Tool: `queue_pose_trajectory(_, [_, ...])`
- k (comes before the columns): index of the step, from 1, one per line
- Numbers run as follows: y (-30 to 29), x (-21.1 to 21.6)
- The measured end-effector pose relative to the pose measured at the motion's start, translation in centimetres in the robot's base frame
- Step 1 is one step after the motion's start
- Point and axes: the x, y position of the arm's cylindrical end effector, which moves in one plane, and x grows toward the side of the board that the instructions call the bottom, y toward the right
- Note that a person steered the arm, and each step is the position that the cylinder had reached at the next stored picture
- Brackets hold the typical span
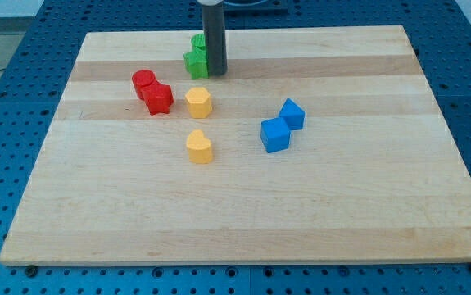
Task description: Tap the green circle
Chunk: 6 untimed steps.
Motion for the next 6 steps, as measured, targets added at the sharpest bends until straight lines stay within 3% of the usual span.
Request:
queue_pose_trajectory(3, [-10.6, -1.0])
queue_pose_trajectory(5, [4.0, -1.9])
queue_pose_trajectory(6, [2.8, -6.0])
